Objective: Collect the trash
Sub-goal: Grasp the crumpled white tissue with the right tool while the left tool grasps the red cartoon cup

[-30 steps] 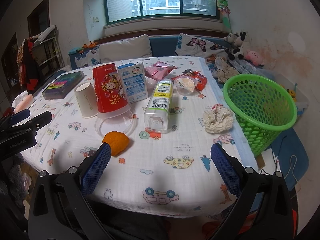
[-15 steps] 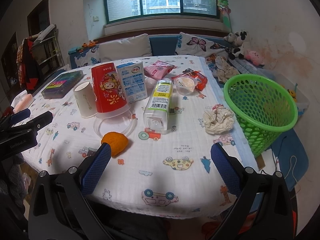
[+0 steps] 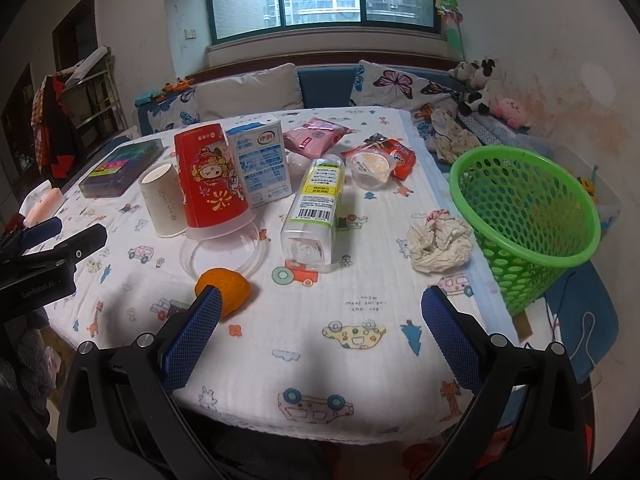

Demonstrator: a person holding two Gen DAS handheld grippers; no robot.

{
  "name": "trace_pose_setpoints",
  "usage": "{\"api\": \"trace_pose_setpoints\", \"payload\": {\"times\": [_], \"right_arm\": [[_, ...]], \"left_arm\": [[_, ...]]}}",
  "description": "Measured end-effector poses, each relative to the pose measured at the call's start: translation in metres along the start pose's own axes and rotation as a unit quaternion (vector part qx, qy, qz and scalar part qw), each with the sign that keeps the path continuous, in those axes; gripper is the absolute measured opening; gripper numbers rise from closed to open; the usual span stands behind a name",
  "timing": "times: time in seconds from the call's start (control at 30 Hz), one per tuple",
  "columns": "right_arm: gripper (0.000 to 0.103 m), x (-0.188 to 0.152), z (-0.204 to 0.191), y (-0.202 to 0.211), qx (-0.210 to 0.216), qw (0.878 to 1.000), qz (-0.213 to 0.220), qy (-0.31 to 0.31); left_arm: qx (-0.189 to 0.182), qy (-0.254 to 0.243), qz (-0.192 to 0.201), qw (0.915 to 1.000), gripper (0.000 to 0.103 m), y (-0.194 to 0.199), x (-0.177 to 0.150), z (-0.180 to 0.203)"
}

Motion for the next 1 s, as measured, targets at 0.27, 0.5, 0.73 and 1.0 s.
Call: {"api": "trace_pose_setpoints", "payload": {"times": [0.27,0.5,0.73,1.0], "right_arm": [[0.099,0.004,0.003,-0.007,0.001,1.000,-0.004,0.003],[0.099,0.009,0.007,-0.015,0.000,1.000,-0.007,0.003],[0.099,0.014,0.010,-0.027,0.005,1.000,-0.014,0.002],[0.099,0.021,0.014,-0.040,0.012,1.000,-0.023,-0.001]], "left_arm": [[0.000,-0.002,-0.006,1.0000,0.096,-0.008,0.005,0.001],[-0.005,-0.004,-0.010,0.9999,0.096,-0.017,0.012,0.003],[-0.019,-0.006,-0.012,0.9997,0.096,-0.024,0.020,0.006],[-0.044,-0.014,-0.018,0.9988,0.096,-0.035,0.035,0.013]]}}
Point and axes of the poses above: each gripper's, at about its wrist camera, not at the fingertips, and y roughly against the way its jaws point, z to its right, x to its top, the point moved 4 cm from there along -y, roughly the way its jaws point, and after that the axes turned 13 degrees about y, right-handed, at the moved point
